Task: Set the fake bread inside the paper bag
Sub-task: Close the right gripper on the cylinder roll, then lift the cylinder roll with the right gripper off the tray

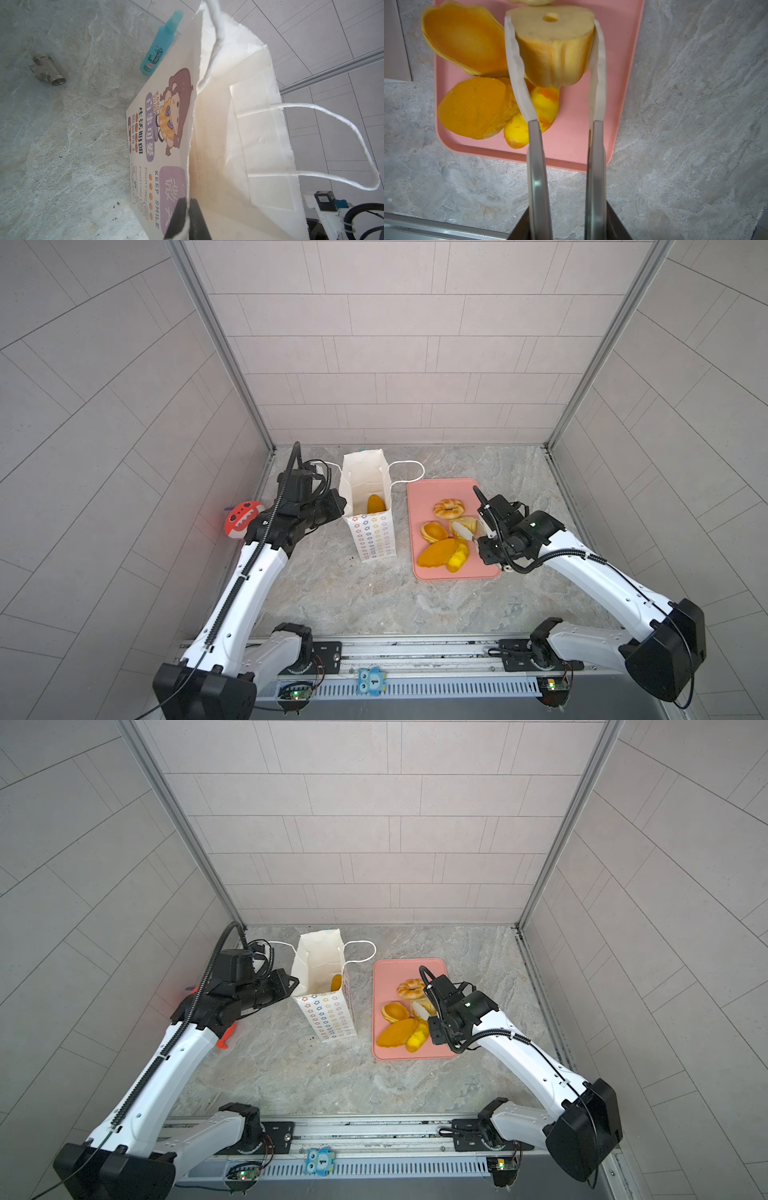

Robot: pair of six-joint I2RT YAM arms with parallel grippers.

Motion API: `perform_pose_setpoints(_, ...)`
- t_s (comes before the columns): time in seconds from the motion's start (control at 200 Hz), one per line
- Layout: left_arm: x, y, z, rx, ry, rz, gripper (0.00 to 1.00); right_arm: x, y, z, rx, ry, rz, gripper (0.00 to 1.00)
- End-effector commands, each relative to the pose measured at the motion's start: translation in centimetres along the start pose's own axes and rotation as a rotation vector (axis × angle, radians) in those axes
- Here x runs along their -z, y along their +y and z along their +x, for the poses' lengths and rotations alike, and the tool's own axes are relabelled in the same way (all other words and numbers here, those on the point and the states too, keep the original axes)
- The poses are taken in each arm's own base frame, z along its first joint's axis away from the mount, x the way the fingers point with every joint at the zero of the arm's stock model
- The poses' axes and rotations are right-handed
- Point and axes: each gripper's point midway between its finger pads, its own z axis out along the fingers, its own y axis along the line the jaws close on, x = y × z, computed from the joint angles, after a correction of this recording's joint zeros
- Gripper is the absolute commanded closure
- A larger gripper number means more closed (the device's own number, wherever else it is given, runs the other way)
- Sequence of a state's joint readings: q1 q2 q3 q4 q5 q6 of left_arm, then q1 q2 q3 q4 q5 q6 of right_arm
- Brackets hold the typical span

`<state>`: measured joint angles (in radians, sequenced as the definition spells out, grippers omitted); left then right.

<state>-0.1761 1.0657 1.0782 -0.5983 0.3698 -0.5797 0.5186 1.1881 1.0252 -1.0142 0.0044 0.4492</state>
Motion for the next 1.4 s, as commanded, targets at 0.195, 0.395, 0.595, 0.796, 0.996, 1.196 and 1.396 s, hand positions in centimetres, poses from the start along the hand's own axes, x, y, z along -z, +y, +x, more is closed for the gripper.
perform_pose_setpoints(0.195, 0.3, 0.0, -0.1, 0.002, -0.008, 0.001, 0.9, 2.8, -1.1, -0.1, -0.011, -0.063, 0.02, 0.58)
perform_pose_setpoints(0.395, 0.3, 0.0, -0.1, 0.005, -0.008, 0.001, 0.9, 3.6, -1.4, -0.2, -0.014, -0.08, 0.022, 0.58)
perform_pose_setpoints(0.595, 0.3, -0.1, -0.1, 0.006, -0.008, 0.003, 0.9, 4.3, -1.4, -0.7, -0.013, -0.102, 0.022, 0.58)
perform_pose_setpoints(0.796, 0.5, -0.1, -0.1, 0.008, -0.012, 0.003, 0.9, 5.1, -1.6, -1.3, -0.009, -0.123, 0.034, 0.58)
perform_pose_setpoints(0.996, 0.5, -0.1, -0.1, 0.007, -0.011, 0.004, 0.9, 5.9, -1.7, -2.2, -0.009, -0.15, 0.037, 0.58)
perform_pose_setpoints(1.196, 0.5, 0.0, -0.1, 0.006, -0.01, 0.0, 0.9, 6.9, -2.0, -3.0, -0.011, -0.178, 0.045, 0.58)
perform_pose_setpoints(1.396, 0.6, -0.2, -0.2, 0.005, -0.013, 0.003, 0.9, 8.0, -2.2, -4.0, -0.015, -0.208, 0.049, 0.58)
